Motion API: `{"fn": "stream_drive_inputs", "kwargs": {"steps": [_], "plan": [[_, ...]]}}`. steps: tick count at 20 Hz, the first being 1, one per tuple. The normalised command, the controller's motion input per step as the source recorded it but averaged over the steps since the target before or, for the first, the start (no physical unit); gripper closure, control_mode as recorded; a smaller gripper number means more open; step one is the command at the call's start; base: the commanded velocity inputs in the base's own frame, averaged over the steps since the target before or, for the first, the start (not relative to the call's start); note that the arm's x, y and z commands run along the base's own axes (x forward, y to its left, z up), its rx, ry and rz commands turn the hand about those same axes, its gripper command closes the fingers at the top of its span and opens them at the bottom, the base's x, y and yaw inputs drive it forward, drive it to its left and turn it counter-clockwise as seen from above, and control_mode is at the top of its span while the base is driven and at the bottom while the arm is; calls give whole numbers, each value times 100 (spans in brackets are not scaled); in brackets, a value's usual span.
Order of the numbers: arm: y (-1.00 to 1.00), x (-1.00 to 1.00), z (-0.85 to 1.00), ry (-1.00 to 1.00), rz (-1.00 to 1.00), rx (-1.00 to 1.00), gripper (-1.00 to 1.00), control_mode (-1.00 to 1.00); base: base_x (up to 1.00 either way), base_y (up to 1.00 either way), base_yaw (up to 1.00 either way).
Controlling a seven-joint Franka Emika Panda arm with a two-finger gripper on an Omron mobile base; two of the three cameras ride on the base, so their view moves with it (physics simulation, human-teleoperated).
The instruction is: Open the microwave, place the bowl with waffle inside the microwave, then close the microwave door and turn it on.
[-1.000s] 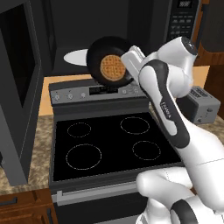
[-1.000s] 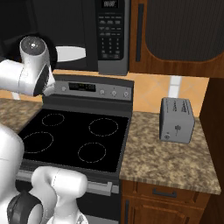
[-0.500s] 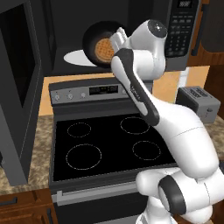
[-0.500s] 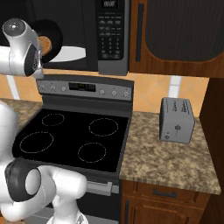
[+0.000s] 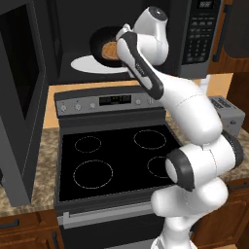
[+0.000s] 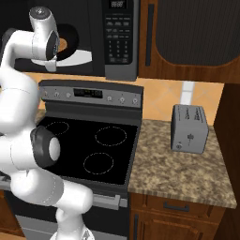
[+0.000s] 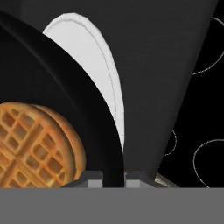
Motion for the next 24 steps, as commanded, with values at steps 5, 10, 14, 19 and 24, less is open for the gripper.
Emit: {"fn": "stream_drive_inputs", "kwargs": {"steps": [5,10,14,19,24], "plan": [[5,32,-41,0,0,8,100,-100,0,0,0],[6,12,-41,1,-2,1,100,-100,0,0,0],[0,0,-21,0,-2,3,100,-100,0,0,0],[10,7,-5,0,0,2,-100,-100,0,0,0],[-7,5,18,-17,0,16,-100,-100,0,0,0]]}}
